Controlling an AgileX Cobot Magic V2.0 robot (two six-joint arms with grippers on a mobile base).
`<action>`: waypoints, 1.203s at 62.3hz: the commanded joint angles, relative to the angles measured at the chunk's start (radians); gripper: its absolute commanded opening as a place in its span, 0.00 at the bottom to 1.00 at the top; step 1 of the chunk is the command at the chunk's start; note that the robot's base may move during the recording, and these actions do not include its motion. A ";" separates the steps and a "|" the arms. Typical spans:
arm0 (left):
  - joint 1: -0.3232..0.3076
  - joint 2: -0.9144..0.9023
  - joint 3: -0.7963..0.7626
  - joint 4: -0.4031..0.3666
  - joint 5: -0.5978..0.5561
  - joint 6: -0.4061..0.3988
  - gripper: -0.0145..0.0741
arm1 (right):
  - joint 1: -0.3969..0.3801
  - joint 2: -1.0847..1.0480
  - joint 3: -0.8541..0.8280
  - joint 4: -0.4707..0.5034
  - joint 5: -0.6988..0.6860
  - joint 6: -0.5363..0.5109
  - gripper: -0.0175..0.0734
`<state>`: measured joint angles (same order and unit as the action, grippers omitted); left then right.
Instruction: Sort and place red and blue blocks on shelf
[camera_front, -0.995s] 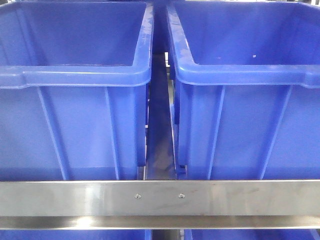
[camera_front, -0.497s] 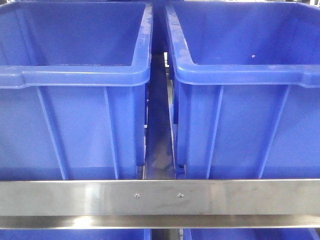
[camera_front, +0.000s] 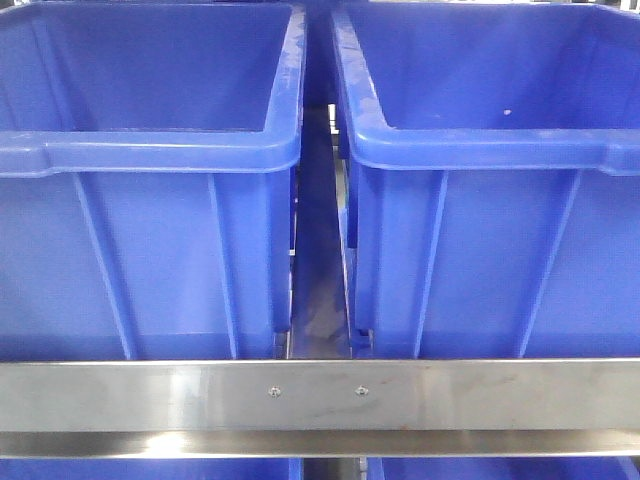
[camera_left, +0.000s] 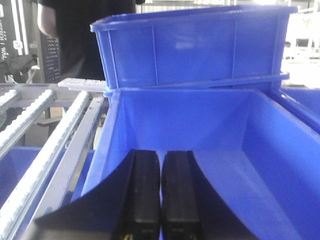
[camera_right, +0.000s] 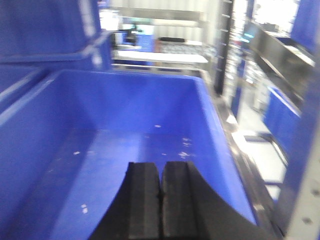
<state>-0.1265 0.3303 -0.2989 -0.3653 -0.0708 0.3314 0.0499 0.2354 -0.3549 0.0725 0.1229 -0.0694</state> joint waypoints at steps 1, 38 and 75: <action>0.001 0.008 -0.029 -0.011 -0.091 0.003 0.31 | 0.020 0.009 -0.027 -0.026 -0.111 -0.012 0.25; 0.001 0.008 -0.027 -0.011 -0.091 0.003 0.31 | 0.021 0.009 -0.027 -0.025 -0.123 -0.012 0.25; 0.001 0.008 -0.026 -0.011 -0.091 0.003 0.30 | 0.006 -0.111 0.112 -0.027 -0.139 0.054 0.25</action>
<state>-0.1265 0.3303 -0.2967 -0.3697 -0.0778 0.3335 0.0645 0.1480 -0.2602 0.0602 0.0768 -0.0521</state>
